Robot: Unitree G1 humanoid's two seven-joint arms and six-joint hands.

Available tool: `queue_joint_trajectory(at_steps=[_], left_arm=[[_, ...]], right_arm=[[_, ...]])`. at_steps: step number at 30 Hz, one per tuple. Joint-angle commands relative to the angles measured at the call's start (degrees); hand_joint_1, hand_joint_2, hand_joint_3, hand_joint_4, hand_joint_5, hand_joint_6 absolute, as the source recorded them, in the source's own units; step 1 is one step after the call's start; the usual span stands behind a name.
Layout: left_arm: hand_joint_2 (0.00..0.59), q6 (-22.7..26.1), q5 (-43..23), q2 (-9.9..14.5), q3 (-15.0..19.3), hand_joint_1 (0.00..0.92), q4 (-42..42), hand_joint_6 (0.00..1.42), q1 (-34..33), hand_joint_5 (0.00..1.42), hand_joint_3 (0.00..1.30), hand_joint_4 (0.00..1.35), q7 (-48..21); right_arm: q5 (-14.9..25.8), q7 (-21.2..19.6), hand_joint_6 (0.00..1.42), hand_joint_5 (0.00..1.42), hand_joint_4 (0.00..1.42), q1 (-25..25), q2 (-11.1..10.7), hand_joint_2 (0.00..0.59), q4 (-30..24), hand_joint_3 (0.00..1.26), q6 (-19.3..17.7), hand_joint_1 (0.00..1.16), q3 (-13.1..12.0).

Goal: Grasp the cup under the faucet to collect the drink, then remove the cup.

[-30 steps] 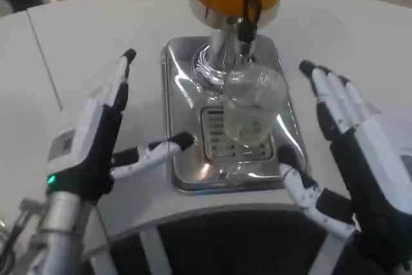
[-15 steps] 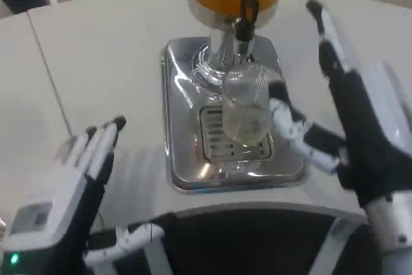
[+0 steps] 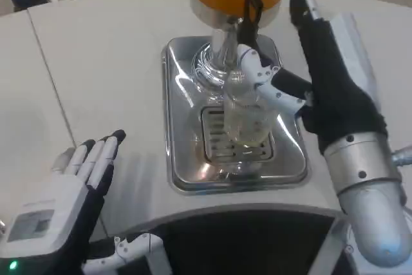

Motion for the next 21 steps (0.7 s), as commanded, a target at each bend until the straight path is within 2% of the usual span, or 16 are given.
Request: queue_joint_trajectory(at_steps=[1,3,6,9,13,18,21], left_arm=[[0.079,0.2,0.1,-0.1,0.7,0.142,-0.4,0.0,1.3,0.0,0.0,0.0,-0.5],[0.082,-0.1,0.1,-0.1,0.7,0.126,-0.3,0.0,1.4,0.0,0.0,0.0,-0.5],[0.085,-0.4,-0.4,-0.2,0.7,0.053,0.3,0.0,1.3,0.0,0.0,0.0,-0.4],[0.088,-0.5,-0.8,-0.5,0.7,0.046,0.7,0.0,1.1,0.0,0.0,0.0,0.0],[0.089,-0.6,-0.4,-0.9,0.7,0.028,0.9,0.0,1.2,0.0,0.0,0.0,0.6],[0.082,-0.8,-0.1,-1.2,0.8,0.03,1.1,0.0,1.1,0.0,0.0,0.0,1.2],[0.081,-1.2,-0.2,-1.2,1.0,0.032,1.5,0.0,0.9,0.0,0.0,0.0,1.5]], right_arm=[[4.3,-1.6,0.05,0.0,0.0,-1.9,0.9,0.519,1.7,0.0,0.5,0.69,-1.0],[5.8,-1.3,0.05,0.0,0.0,-1.8,-0.2,0.504,1.8,0.0,0.1,0.67,-0.5],[8.1,0.2,0.05,0.0,0.0,-1.1,-1.8,0.504,1.4,0.0,0.0,0.66,-0.1],[10.8,2.5,0.05,0.0,0.0,-0.9,-3.7,0.501,1.0,0.0,0.7,0.66,-0.3],[14.9,4.8,0.05,0.0,0.0,-0.6,-5.0,0.483,0.2,0.0,2.4,0.63,-1.1],[15.5,4.7,0.03,0.0,0.0,-0.2,-6.3,0.477,-1.4,0.0,2.9,0.6,1.0],[15.8,4.6,0.03,0.0,0.0,-0.4,-6.8,0.477,-2.3,0.0,4.0,0.6,1.5]])
